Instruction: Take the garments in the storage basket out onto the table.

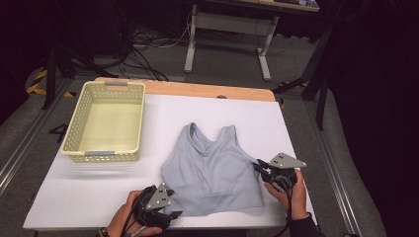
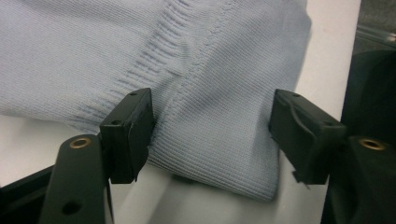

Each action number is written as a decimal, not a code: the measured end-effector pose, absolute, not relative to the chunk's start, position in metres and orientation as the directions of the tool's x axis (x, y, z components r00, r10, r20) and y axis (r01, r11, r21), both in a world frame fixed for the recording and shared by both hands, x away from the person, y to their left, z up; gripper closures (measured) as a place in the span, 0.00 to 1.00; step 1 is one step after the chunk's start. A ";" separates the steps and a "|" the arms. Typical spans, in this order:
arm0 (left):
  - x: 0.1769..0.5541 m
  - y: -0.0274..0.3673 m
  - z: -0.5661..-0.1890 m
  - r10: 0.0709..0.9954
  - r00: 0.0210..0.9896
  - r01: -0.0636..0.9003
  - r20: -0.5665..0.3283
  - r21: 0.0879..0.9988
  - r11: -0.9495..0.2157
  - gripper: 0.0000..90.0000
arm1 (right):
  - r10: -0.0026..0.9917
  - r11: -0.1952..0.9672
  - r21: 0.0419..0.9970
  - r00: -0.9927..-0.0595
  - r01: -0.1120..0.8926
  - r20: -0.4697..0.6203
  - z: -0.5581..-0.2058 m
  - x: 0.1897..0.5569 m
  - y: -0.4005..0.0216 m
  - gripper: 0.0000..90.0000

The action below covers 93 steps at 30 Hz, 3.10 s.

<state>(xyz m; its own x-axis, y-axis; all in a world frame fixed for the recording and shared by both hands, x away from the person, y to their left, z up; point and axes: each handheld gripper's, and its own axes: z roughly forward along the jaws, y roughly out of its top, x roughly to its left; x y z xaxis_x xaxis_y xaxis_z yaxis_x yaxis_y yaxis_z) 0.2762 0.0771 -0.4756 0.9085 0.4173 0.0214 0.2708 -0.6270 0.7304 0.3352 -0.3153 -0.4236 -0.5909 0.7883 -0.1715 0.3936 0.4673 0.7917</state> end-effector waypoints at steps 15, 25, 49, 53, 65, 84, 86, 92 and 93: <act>0.291 0.088 -0.471 0.454 0.888 0.265 0.075 0.724 -0.637 0.86 | 0.840 0.384 0.821 -0.530 0.422 -0.120 -0.424 0.335 -0.312 0.61; 0.302 0.111 -0.468 0.505 0.862 0.304 0.040 0.756 -0.580 0.86 | 0.816 0.281 0.787 -0.569 0.549 0.106 -0.454 0.339 -0.308 0.42; 0.282 0.106 -0.456 0.497 0.868 0.244 -0.001 0.872 -0.425 0.58 | 0.907 0.221 0.878 -0.420 0.425 -0.026 -0.438 0.335 -0.339 0.87; 0.288 0.108 -0.457 0.558 0.830 0.275 0.011 0.862 -0.426 0.48 | 0.916 0.233 0.859 -0.399 0.455 -0.037 -0.443 0.339 -0.343 0.87; 0.339 0.090 -0.463 0.606 0.787 0.396 -0.116 0.848 -0.351 0.41 | 0.937 0.281 0.808 -0.330 0.517 -0.115 -0.456 0.346 -0.344 0.88; 0.369 0.045 -0.471 0.634 0.762 0.486 -0.132 0.764 -0.424 0.42 | 0.923 0.322 0.804 -0.355 0.501 -0.148 -0.457 0.349 -0.341 0.59; 0.372 0.042 -0.472 0.629 0.765 0.498 -0.138 0.747 -0.441 0.53 | 0.921 0.323 0.801 -0.362 0.503 -0.143 -0.458 0.350 -0.340 0.55; 0.370 0.044 -0.468 0.605 0.783 0.481 -0.147 0.758 -0.439 0.85 | 0.914 0.332 0.807 -0.378 0.488 -0.148 -0.456 0.349 -0.338 0.48; 0.369 0.046 -0.465 0.607 0.783 0.473 -0.137 0.764 -0.438 0.85 | 0.911 0.338 0.808 -0.385 0.483 -0.151 -0.456 0.348 -0.338 0.47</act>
